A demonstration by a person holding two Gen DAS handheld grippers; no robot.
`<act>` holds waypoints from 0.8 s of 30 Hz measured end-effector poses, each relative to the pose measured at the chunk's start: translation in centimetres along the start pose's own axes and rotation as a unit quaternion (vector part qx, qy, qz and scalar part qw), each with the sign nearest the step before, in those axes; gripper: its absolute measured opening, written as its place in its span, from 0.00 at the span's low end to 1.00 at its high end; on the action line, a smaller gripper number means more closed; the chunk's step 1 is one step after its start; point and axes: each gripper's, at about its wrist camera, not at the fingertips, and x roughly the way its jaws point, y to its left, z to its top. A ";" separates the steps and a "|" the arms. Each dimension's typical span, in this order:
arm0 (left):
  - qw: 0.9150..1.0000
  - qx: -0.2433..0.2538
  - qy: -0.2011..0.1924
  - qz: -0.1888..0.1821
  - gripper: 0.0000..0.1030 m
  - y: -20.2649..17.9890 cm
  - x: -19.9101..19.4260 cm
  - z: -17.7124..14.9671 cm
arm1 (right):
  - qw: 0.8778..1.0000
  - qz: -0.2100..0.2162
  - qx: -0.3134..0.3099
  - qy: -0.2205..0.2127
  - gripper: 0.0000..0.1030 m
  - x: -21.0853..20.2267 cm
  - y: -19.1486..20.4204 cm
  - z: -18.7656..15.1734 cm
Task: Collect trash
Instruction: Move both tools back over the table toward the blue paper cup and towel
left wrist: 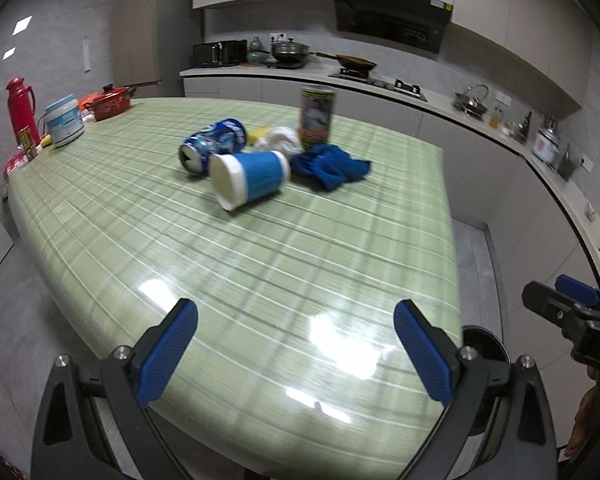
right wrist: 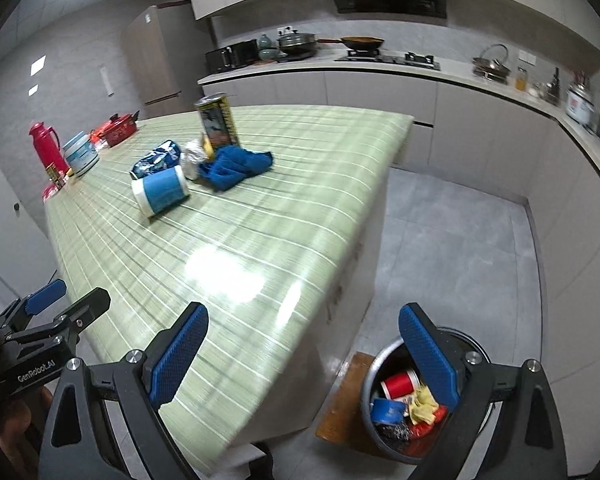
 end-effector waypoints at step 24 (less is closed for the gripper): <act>0.998 0.044 0.024 -0.032 0.96 8.8 11.2 8.1 | 1.000 -0.006 0.010 0.022 0.95 11.8 9.2 7.9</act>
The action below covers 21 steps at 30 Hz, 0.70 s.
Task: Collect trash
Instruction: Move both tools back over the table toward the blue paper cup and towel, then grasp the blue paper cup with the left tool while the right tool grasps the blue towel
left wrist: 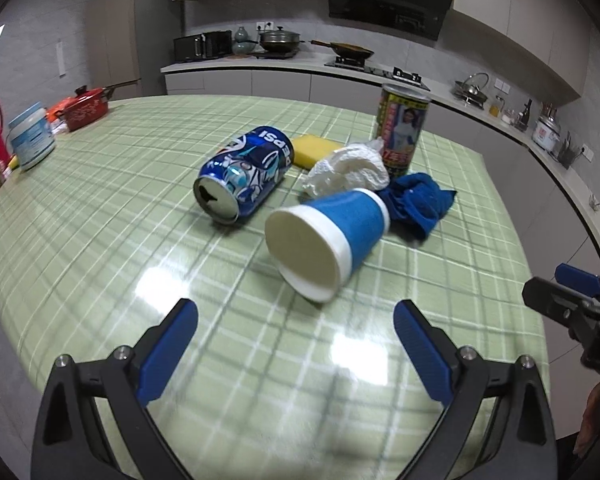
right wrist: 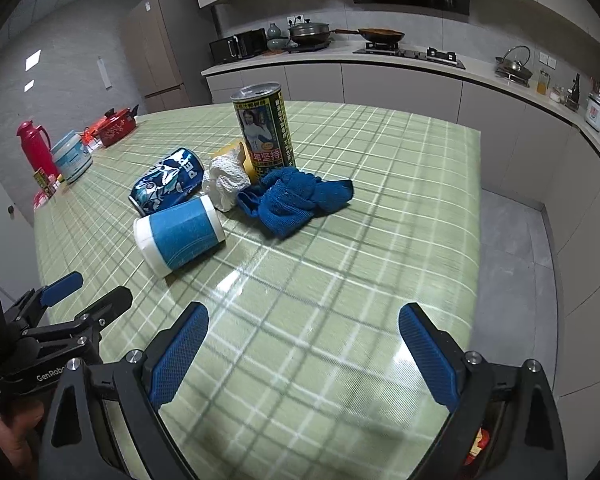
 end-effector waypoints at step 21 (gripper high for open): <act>0.998 0.038 0.027 -0.052 0.96 0.1 7.2 4.3 | 0.999 -0.008 0.028 0.040 0.95 8.9 0.0 4.0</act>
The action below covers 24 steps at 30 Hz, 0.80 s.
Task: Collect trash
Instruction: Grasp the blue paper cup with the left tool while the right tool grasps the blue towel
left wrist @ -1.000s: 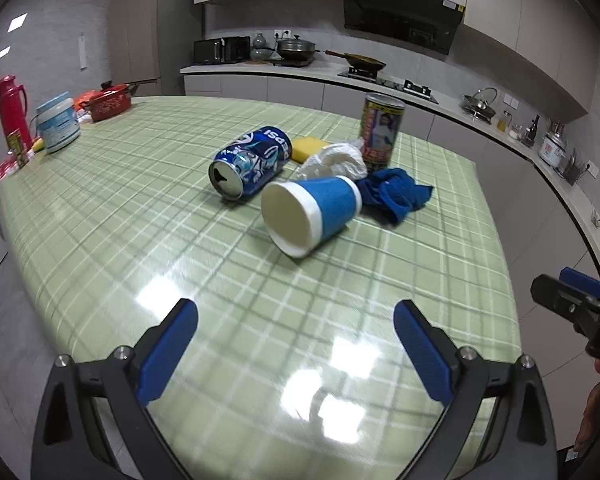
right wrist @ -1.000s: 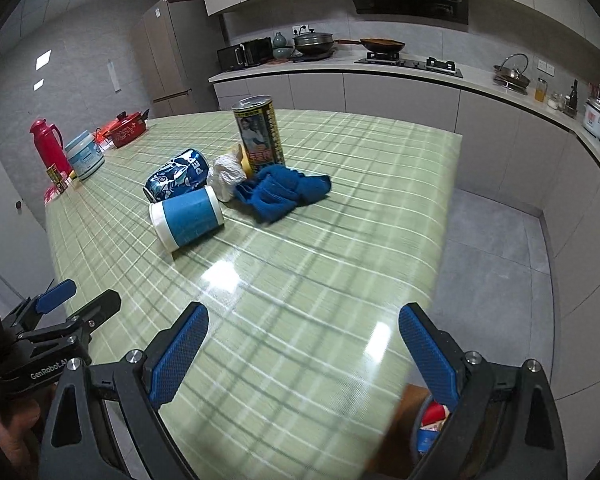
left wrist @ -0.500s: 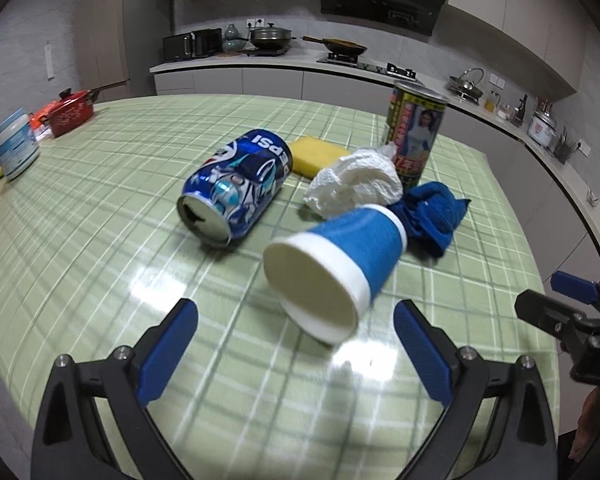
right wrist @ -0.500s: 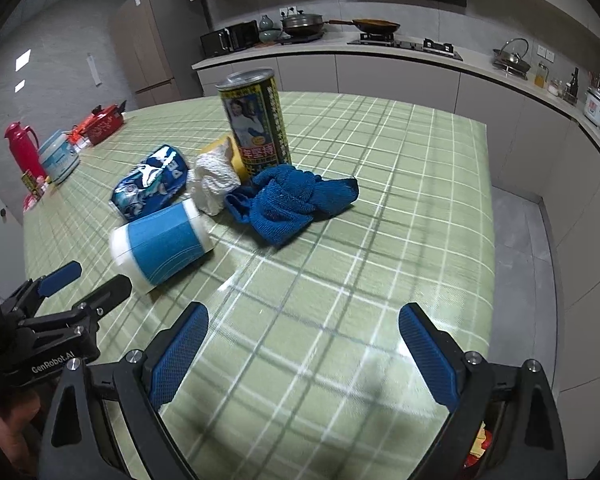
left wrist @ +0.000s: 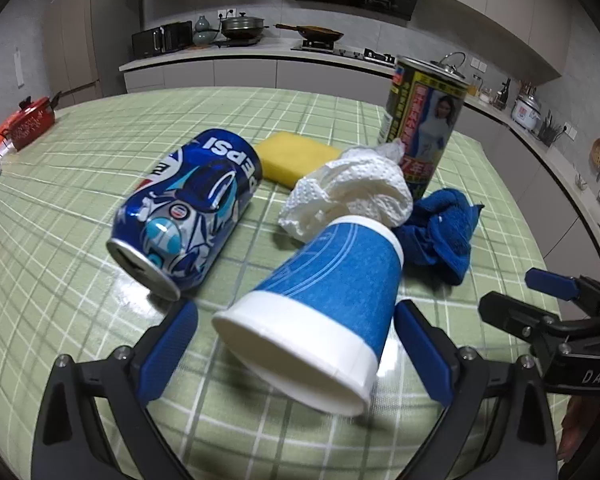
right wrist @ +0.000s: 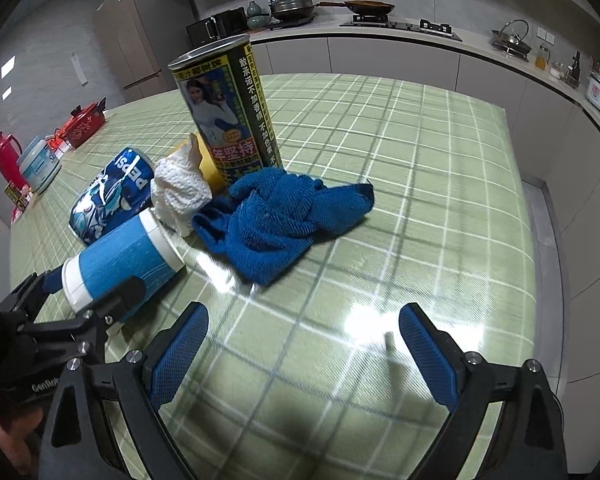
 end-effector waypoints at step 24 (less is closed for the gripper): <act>0.999 -0.037 0.002 -0.024 0.79 1.4 0.9 0.3 | 0.999 -0.004 -0.045 0.000 0.61 5.5 2.1 4.0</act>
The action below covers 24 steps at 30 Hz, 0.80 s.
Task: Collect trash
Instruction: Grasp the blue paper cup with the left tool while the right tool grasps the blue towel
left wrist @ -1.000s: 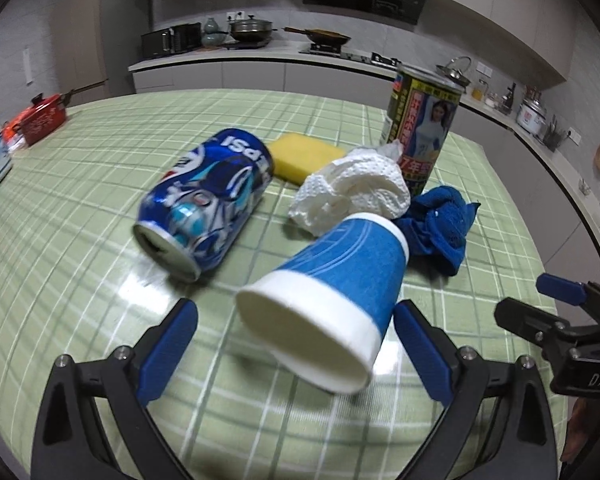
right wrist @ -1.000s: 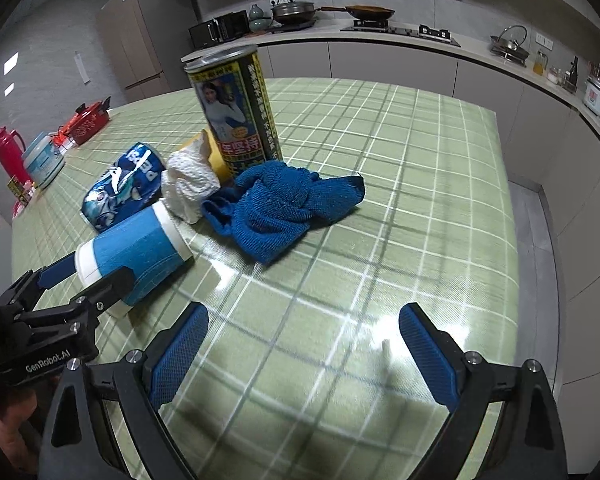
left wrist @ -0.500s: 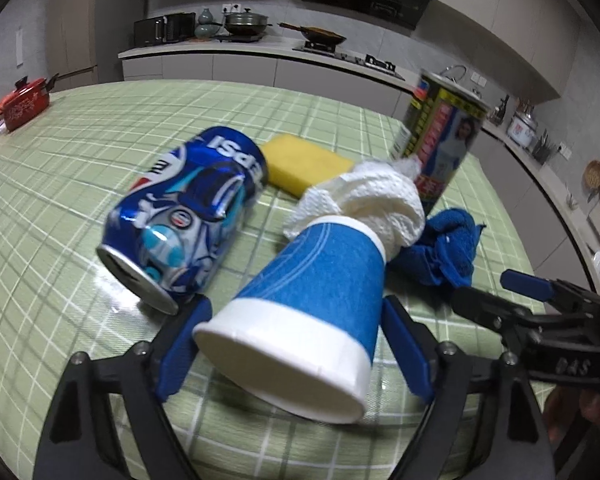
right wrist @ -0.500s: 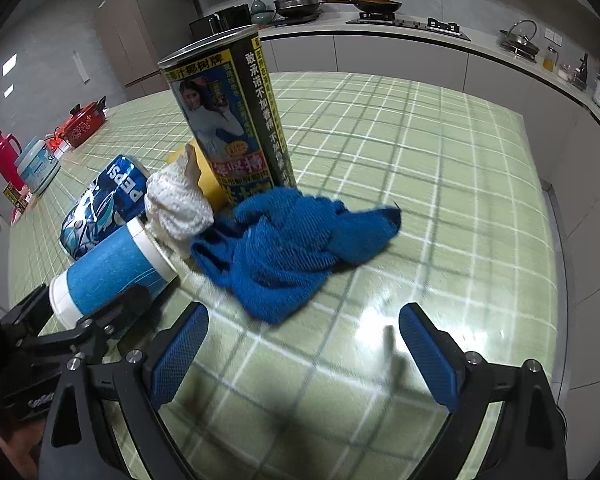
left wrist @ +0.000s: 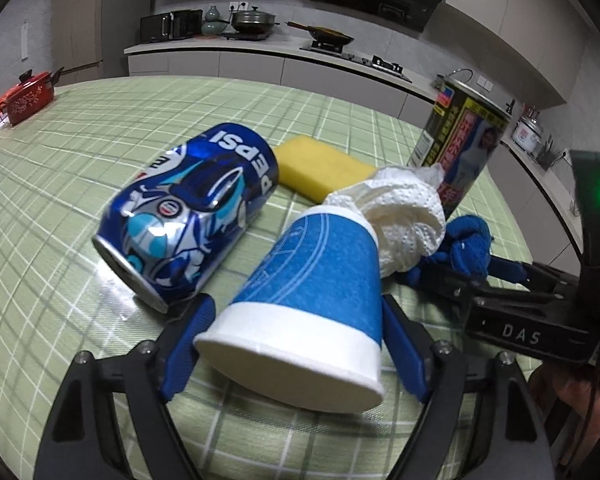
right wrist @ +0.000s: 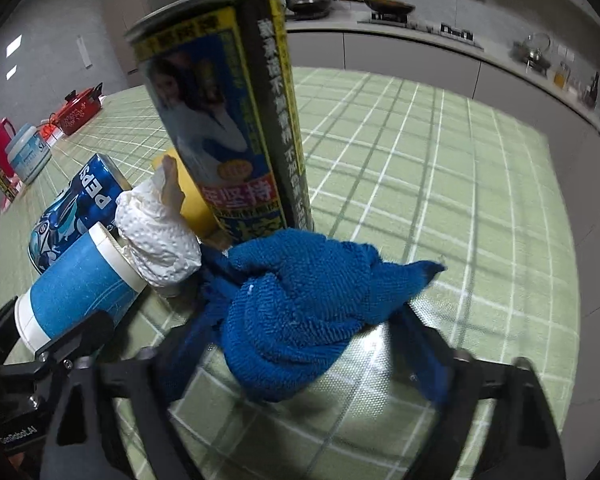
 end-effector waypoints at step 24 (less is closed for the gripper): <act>1.000 -0.003 -0.026 0.001 0.67 -1.5 -2.3 -0.6 | 0.998 0.063 -0.004 -0.020 0.32 -4.7 -1.2 -3.2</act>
